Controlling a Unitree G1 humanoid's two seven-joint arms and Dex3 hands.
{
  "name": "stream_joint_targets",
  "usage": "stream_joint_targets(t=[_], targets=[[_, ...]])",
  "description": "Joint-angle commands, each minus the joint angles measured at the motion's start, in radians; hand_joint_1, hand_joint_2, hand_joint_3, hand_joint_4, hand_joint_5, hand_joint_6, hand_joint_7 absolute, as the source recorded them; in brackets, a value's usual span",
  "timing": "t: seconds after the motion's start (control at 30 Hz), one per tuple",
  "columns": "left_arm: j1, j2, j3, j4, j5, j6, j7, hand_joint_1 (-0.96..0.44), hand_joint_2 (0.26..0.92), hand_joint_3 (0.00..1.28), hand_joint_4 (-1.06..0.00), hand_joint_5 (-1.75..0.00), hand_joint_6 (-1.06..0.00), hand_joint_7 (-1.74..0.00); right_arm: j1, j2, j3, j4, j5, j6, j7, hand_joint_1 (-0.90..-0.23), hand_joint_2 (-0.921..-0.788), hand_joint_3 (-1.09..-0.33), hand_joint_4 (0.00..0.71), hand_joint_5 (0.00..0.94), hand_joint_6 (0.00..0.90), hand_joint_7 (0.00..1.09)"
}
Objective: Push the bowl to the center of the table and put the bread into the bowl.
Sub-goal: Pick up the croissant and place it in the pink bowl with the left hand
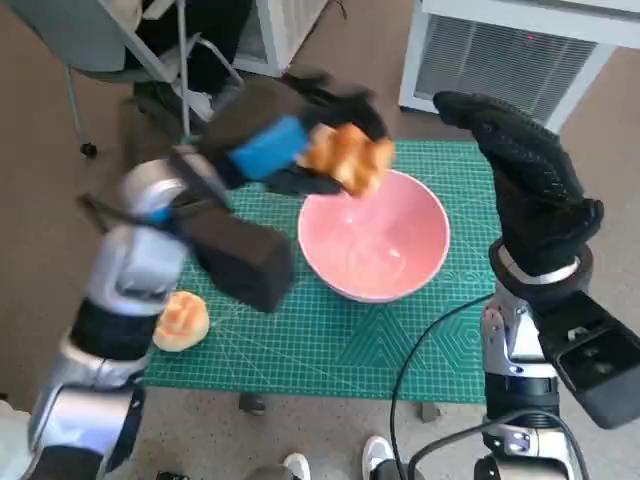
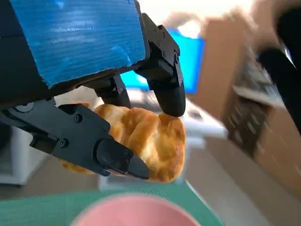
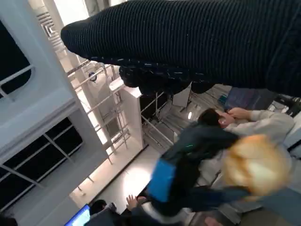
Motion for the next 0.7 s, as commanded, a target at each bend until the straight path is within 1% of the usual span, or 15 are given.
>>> stream_joint_targets(t=[0.03, 0.07, 0.1, 0.13, 0.17, 0.2, 0.23, 0.27, 0.4, 0.6, 0.7], targets=[[-0.056, -0.030, -0.059, 0.073, 0.025, 0.071, -0.100, -0.01, 0.912, 0.08, -0.58, -0.57, -0.54, -0.75, 0.028, -0.012, 0.002, -0.016, -0.021, 0.008, -0.012, -0.594, -0.921, -0.763, -0.001, 0.585, -0.001, 0.79], [-0.062, -0.035, -0.069, 0.086, 0.026, 0.085, -0.122, -0.02, 0.909, 0.07, -0.54, -0.46, -0.51, -0.63, 0.029, -0.013, 0.002, -0.018, -0.022, 0.008, -0.013, -0.593, -0.921, -0.765, -0.001, 0.586, -0.001, 0.79], [-0.071, -0.043, -0.082, 0.110, 0.026, 0.096, -0.147, -0.03, 0.907, 0.05, -0.47, -0.29, -0.48, -0.43, 0.032, -0.015, 0.003, -0.021, -0.021, 0.009, -0.014, -0.592, -0.921, -0.768, -0.001, 0.586, -0.001, 0.79], [-0.078, -0.048, -0.090, 0.126, 0.026, 0.104, -0.164, -0.06, 0.900, 0.03, -0.39, -0.19, -0.44, -0.29, 0.033, -0.017, 0.003, -0.023, -0.021, 0.010, -0.015, -0.592, -0.921, -0.770, -0.001, 0.586, -0.001, 0.79], [-0.083, -0.054, -0.098, 0.144, 0.025, 0.111, -0.183, -0.07, 0.897, 0.03, -0.36, -0.15, -0.42, -0.23, 0.035, -0.018, 0.003, -0.026, -0.021, 0.010, -0.016, -0.592, -0.921, -0.771, -0.001, 0.586, -0.001, 0.79], [-0.087, -0.058, -0.103, 0.157, 0.024, 0.116, -0.195, -0.10, 0.891, 0.02, -0.28, -0.10, -0.40, -0.16, 0.036, -0.020, 0.003, -0.028, -0.022, 0.010, -0.017, -0.591, -0.921, -0.774, -0.001, 0.587, -0.001, 0.79], [-0.089, -0.061, -0.107, 0.168, 0.023, 0.120, -0.208, -0.12, 0.887, 0.01, -0.24, -0.06, -0.38, -0.11, 0.038, -0.021, 0.002, -0.029, -0.022, 0.010, -0.017, -0.590, -0.921, -0.776, -0.001, 0.587, -0.001, 0.79], [-0.089, -0.064, -0.109, 0.175, 0.022, 0.122, -0.217, -0.14, 0.885, 0.01, -0.20, -0.04, -0.36, -0.07, 0.038, -0.022, 0.001, -0.030, -0.022, 0.010, -0.017, -0.588, -0.921, -0.780, -0.001, 0.589, -0.001, 0.79], [-0.083, -0.063, -0.116, 0.180, 0.022, 0.134, -0.250, -0.19, 0.880, 0.00, -0.13, -0.01, -0.33, -0.02, 0.040, -0.027, 0.000, -0.033, -0.021, 0.011, -0.019, -0.587, -0.921, -0.786, -0.001, 0.590, -0.001, 0.79], [-0.036, -0.041, -0.090, 0.144, -0.003, 0.095, -0.244, -0.23, 0.863, 0.00, -0.05, 0.00, -0.27, 0.00, 0.046, -0.031, 0.000, -0.043, -0.026, 0.017, -0.025, -0.585, -0.921, -0.787, -0.001, 0.588, -0.001, 0.78], [0.005, -0.013, -0.055, 0.076, -0.027, 0.084, -0.238, -0.24, 0.856, 0.00, -0.02, 0.00, -0.25, 0.00, 0.047, -0.029, 0.001, -0.047, -0.029, 0.021, -0.029, -0.586, -0.921, -0.786, -0.001, 0.586, -0.001, 0.78]])
